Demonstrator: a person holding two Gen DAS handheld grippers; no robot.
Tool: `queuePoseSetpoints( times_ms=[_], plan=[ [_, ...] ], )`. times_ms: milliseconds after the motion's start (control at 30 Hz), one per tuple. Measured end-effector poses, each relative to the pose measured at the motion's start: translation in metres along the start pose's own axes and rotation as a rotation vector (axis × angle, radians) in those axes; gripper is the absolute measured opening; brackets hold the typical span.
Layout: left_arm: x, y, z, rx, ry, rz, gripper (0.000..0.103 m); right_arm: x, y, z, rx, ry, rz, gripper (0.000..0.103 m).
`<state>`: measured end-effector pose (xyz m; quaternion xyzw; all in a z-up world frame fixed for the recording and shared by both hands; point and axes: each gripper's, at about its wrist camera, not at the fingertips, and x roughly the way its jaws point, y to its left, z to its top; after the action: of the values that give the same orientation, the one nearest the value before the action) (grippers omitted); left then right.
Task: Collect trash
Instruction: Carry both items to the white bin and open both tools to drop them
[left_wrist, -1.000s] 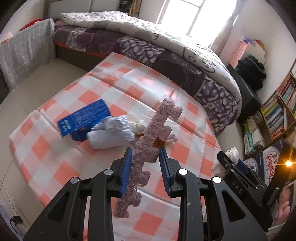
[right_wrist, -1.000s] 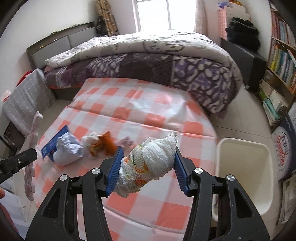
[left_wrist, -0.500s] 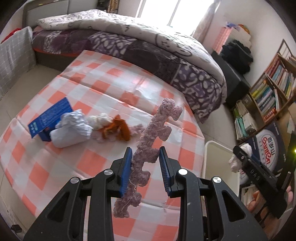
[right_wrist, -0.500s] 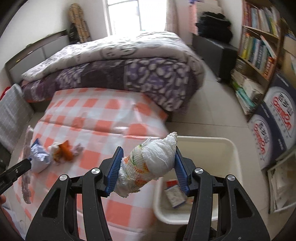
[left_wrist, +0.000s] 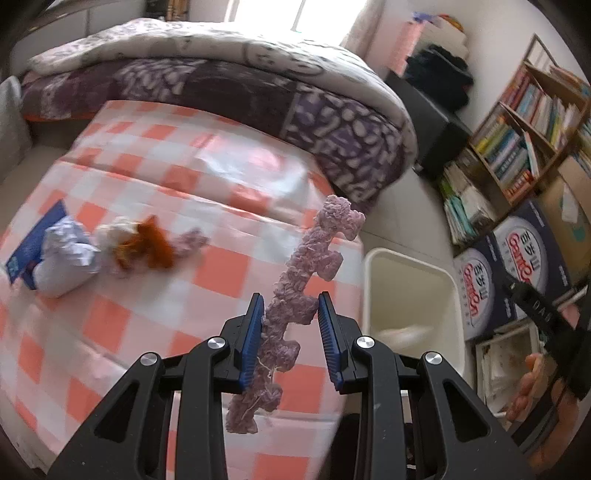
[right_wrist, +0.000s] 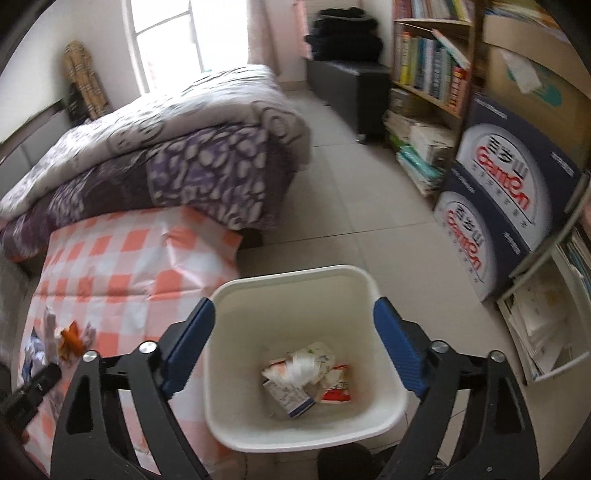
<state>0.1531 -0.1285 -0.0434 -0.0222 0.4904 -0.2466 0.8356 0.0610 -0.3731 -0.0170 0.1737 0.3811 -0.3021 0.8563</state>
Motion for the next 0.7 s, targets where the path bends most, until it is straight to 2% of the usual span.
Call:
queuePoseSetpoints(
  times_ms=[267,567,600,633,700],
  plan=[
    [0.033,-0.054,-0.011,0.09,0.063,-0.077,0.031,0.004,-0.043,0.005,0.092,0.023,-0.026,0.091],
    [0.061,-0.097,-0.019,0.121,0.111,-0.167,0.032,0.004,-0.067,0.009,0.155,0.032,-0.024,0.092],
    [0.062,-0.101,-0.019,0.126,0.105,-0.185,0.034,0.004,-0.068,0.01,0.157,0.033,-0.023,0.091],
    [0.063,-0.103,-0.019,0.134,0.099,-0.195,0.049,0.004,-0.068,0.01,0.158,0.034,-0.022,0.092],
    [0.063,-0.11,-0.019,0.153,0.078,-0.196,0.072,0.003,-0.068,0.011,0.162,0.034,-0.015,0.092]
  ],
)
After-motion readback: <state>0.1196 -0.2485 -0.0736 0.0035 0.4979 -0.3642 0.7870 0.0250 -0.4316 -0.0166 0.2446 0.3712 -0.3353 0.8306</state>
